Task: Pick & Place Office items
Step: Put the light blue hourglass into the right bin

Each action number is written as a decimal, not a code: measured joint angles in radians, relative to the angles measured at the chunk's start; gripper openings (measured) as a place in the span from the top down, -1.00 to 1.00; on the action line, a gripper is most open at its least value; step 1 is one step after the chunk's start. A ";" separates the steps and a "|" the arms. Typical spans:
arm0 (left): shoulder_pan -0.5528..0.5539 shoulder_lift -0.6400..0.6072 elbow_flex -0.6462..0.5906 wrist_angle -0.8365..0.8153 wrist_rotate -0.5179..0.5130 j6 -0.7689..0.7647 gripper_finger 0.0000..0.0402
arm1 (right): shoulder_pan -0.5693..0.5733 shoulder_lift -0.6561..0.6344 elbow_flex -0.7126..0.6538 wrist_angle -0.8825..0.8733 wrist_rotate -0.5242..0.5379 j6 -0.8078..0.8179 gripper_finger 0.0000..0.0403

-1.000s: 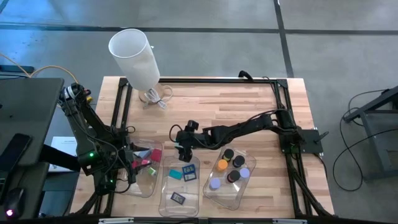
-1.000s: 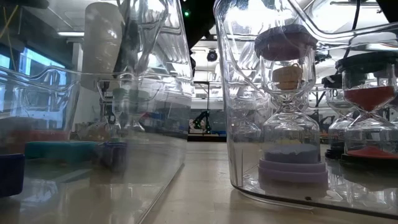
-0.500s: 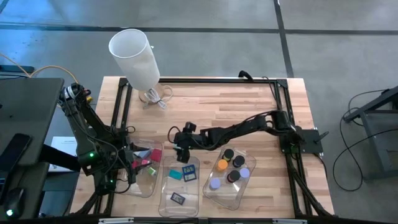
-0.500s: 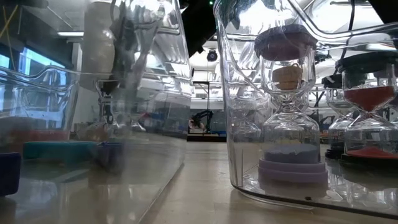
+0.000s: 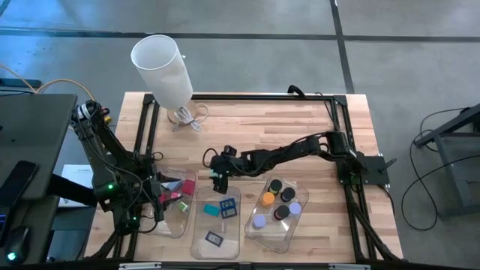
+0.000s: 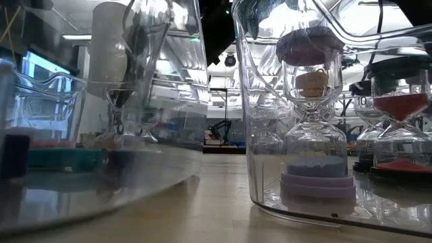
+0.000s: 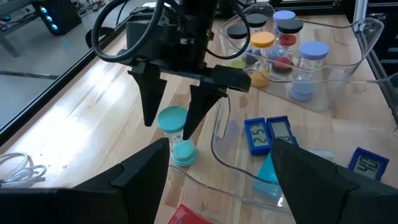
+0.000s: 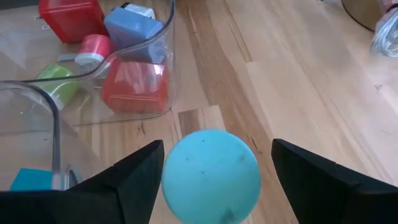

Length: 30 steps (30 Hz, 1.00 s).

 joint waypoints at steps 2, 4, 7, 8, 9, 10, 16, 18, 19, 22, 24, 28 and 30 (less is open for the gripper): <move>0.000 0.000 0.000 0.000 0.000 0.000 -0.36 | 0.003 0.000 0.000 0.000 0.004 -0.001 -0.43; 0.000 0.000 0.000 0.000 0.000 0.000 -0.36 | 0.006 0.000 0.000 0.001 0.003 -0.008 -0.43; 0.000 0.000 0.000 0.000 0.000 0.000 -0.36 | 0.006 0.000 0.000 0.001 0.001 -0.010 -0.43; 0.000 0.000 0.000 0.000 0.000 0.000 -0.36 | 0.006 0.001 0.000 0.000 0.001 -0.012 -0.42; 0.000 0.000 0.000 0.000 0.000 0.000 -0.36 | 0.006 0.001 0.000 -0.001 0.001 -0.012 -0.41; 0.000 0.000 0.000 0.000 0.000 0.000 -0.36 | 0.007 0.001 0.000 -0.003 0.000 -0.012 -0.40; 0.000 0.000 0.000 0.000 0.000 0.000 -0.36 | 0.007 0.001 0.000 -0.014 0.000 -0.013 -0.18; 0.000 0.000 0.000 0.000 0.000 0.000 -0.36 | 0.007 0.001 0.000 -0.025 0.001 -0.012 -0.08; 0.000 0.000 0.000 0.000 0.000 0.000 -0.36 | 0.007 0.001 0.000 -0.026 0.000 -0.012 -0.03; 0.000 0.000 0.000 0.000 0.000 0.000 -0.36 | 0.009 0.001 -0.001 -0.029 0.004 -0.017 0.06; 0.000 0.000 0.000 0.000 0.000 0.000 -0.36 | 0.008 0.001 -0.001 -0.029 0.002 -0.020 0.06; 0.000 0.000 0.000 0.000 0.000 0.000 -0.36 | 0.009 0.001 -0.001 -0.029 0.004 -0.019 0.04; 0.000 0.000 0.000 0.000 0.000 0.000 -0.36 | 0.012 0.001 -0.001 -0.032 0.010 -0.019 0.00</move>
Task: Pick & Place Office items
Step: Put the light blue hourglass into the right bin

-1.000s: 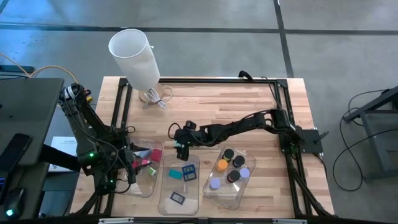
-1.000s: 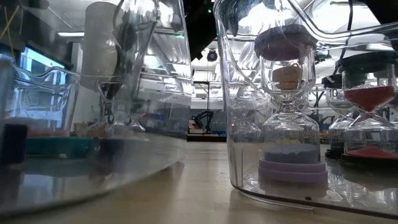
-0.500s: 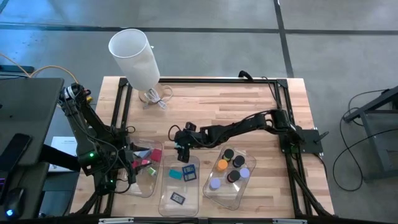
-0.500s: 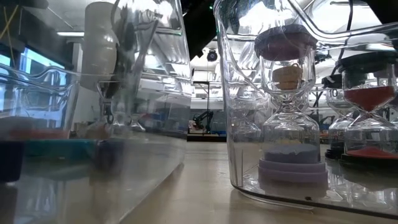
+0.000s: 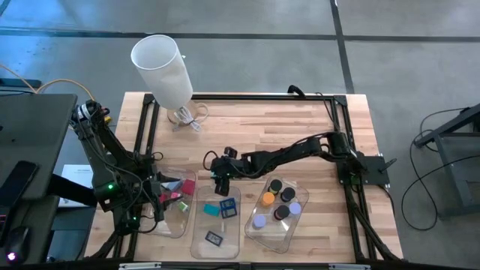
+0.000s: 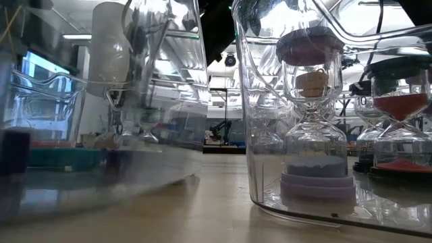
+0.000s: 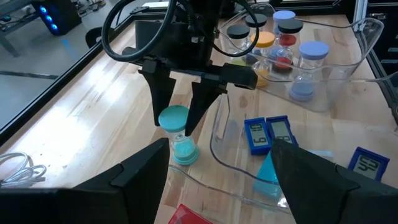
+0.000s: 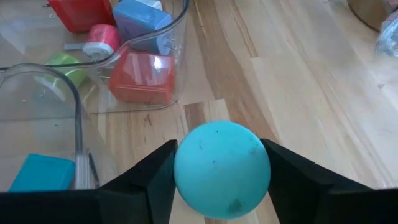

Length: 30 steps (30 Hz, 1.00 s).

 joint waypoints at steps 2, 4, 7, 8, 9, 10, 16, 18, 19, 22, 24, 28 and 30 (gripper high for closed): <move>0.000 0.000 0.000 0.000 0.000 0.000 -0.36 | 0.002 -0.003 0.000 -0.002 0.009 -0.002 0.01; 0.000 0.000 0.000 0.000 0.000 0.000 -0.36 | 0.007 -0.004 0.000 -0.001 0.013 -0.008 0.06; 0.000 0.000 0.000 0.000 0.000 0.000 -0.36 | 0.012 -0.004 0.000 -0.001 0.013 -0.021 0.06; 0.000 0.000 0.000 0.000 0.000 0.000 -0.36 | 0.015 -0.004 0.000 -0.001 0.015 -0.025 0.06; 0.000 0.000 0.000 0.000 0.000 0.000 -0.36 | 0.016 -0.004 0.000 -0.001 0.015 -0.027 0.06; 0.000 0.000 0.000 0.000 0.000 0.000 -0.36 | 0.019 -0.005 0.000 0.000 0.015 -0.028 0.06; 0.000 0.000 0.000 0.000 0.000 0.000 -0.36 | 0.039 -0.016 -0.002 0.003 0.023 -0.040 0.06; 0.000 0.000 0.000 0.000 0.000 0.000 -0.36 | 0.045 -0.020 -0.002 0.007 0.031 -0.051 0.06; 0.000 0.000 0.000 0.000 0.000 0.000 -0.36 | 0.049 -0.028 -0.003 0.006 0.042 -0.059 0.06; 0.000 0.000 0.000 0.001 0.000 0.000 -0.36 | 0.062 -0.042 -0.005 -0.001 0.073 -0.081 0.06; 0.000 0.000 0.000 0.000 0.000 0.000 -0.36 | 0.072 -0.060 -0.007 -0.025 0.098 -0.096 0.06; 0.000 0.000 0.000 0.001 -0.001 0.000 -0.36 | 0.085 -0.099 -0.007 -0.037 0.150 -0.118 0.06; 0.000 0.000 0.000 0.003 -0.006 0.000 -0.36 | 0.090 -0.128 -0.006 -0.037 0.169 -0.124 0.06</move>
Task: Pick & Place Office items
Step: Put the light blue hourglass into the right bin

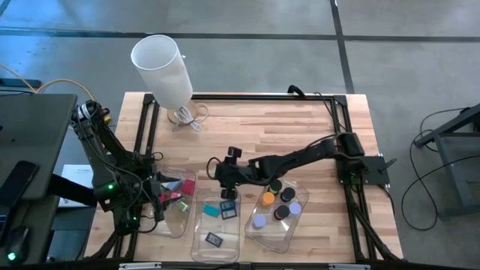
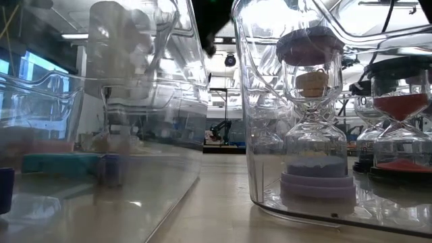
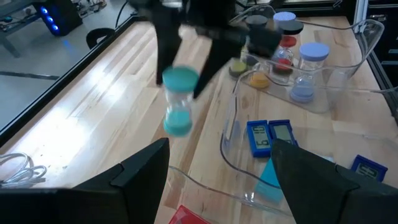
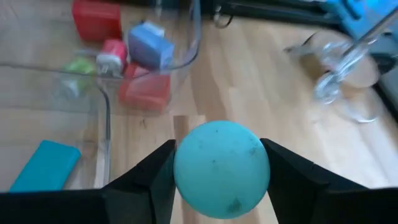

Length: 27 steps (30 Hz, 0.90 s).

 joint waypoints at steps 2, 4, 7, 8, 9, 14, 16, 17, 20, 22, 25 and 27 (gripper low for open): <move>0.000 0.000 0.000 0.000 -0.002 0.000 -0.36 | 0.013 -0.033 0.000 -0.023 0.023 -0.002 0.06; 0.000 0.000 0.000 0.002 -0.004 0.000 -0.36 | 0.032 -0.071 0.001 -0.039 0.027 -0.002 0.06; 0.001 0.000 0.000 0.002 -0.005 0.000 -0.36 | 0.075 -0.138 0.003 -0.059 0.033 0.008 0.06; 0.001 0.000 0.000 0.003 -0.006 0.001 -0.36 | 0.094 -0.168 0.003 -0.075 0.031 0.015 0.06; 0.001 0.000 0.000 0.002 -0.009 0.004 -0.36 | 0.113 -0.195 0.003 -0.097 0.029 0.026 0.06; 0.015 -0.001 0.000 0.006 -0.016 0.014 -0.36 | 0.222 -0.303 0.004 -0.117 0.036 0.073 0.06; 0.024 0.000 0.000 0.006 -0.015 0.014 -0.36 | 0.279 -0.334 0.004 -0.117 0.040 0.103 0.06; 0.030 0.000 0.000 0.006 -0.016 0.014 -0.36 | 0.304 -0.346 0.004 -0.124 0.055 0.121 0.06; 0.050 0.000 0.000 0.008 -0.011 0.014 -0.36 | 0.387 -0.367 0.004 -0.135 0.072 0.175 0.06; 0.061 0.000 0.000 0.009 -0.012 0.014 -0.36 | 0.434 -0.370 0.004 -0.148 0.088 0.231 0.06; 0.078 0.000 0.000 0.015 -0.011 0.014 -0.36 | 0.503 -0.370 0.004 -0.206 0.131 0.337 0.06; 0.089 0.000 0.000 0.019 -0.011 0.015 -0.36 | 0.543 -0.367 0.004 -0.248 0.182 0.427 0.06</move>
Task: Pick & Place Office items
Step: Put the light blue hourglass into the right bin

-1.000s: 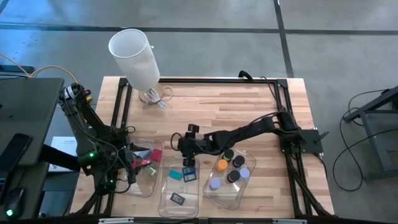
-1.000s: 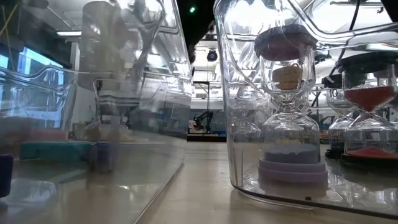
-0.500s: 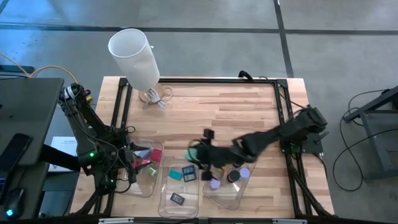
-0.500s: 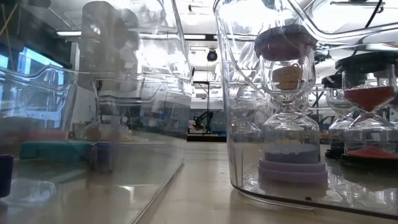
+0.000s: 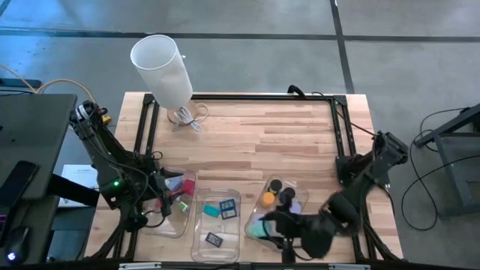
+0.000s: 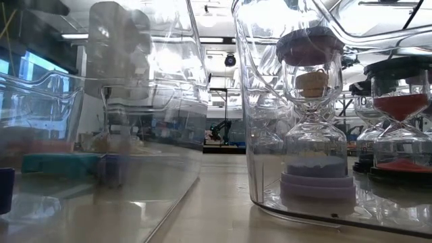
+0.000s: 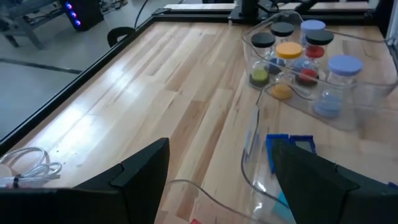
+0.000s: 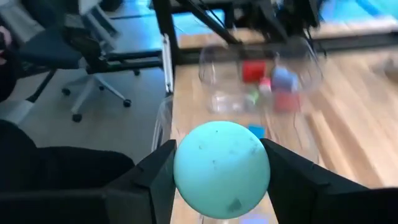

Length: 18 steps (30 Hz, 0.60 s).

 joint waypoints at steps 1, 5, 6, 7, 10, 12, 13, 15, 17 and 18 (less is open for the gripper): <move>0.004 0.000 0.000 0.007 0.000 0.000 -0.36 | 0.017 0.001 0.000 -0.029 0.024 0.049 0.06; 0.019 0.000 0.000 0.038 0.000 0.013 -0.36 | 0.081 0.005 -0.019 -0.111 0.107 0.241 0.06; 0.021 0.000 0.000 0.048 0.001 0.023 -0.36 | 0.092 0.005 -0.030 -0.115 0.124 0.279 0.06; 0.021 0.000 0.000 0.062 0.002 0.035 -0.36 | 0.104 0.005 -0.044 -0.119 0.134 0.315 0.06; 0.021 0.000 0.000 0.114 0.017 0.080 -0.36 | 0.128 0.005 -0.086 -0.121 0.135 0.407 0.06; 0.021 0.000 0.000 0.155 0.021 0.109 -0.36 | 0.133 0.005 -0.122 -0.116 0.137 0.474 0.06; 0.021 0.000 0.000 0.176 0.028 0.125 -0.36 | 0.133 0.005 -0.143 -0.117 0.136 0.506 0.06; 0.021 0.000 0.000 0.216 0.051 0.160 -0.36 | 0.132 0.005 -0.189 -0.117 0.132 0.560 0.06; 0.021 0.000 0.000 0.252 0.065 0.191 -0.36 | 0.128 0.005 -0.233 -0.096 0.131 0.599 0.06; 0.021 0.000 0.000 0.268 0.073 0.204 -0.36 | 0.126 0.005 -0.254 -0.077 0.130 0.612 0.06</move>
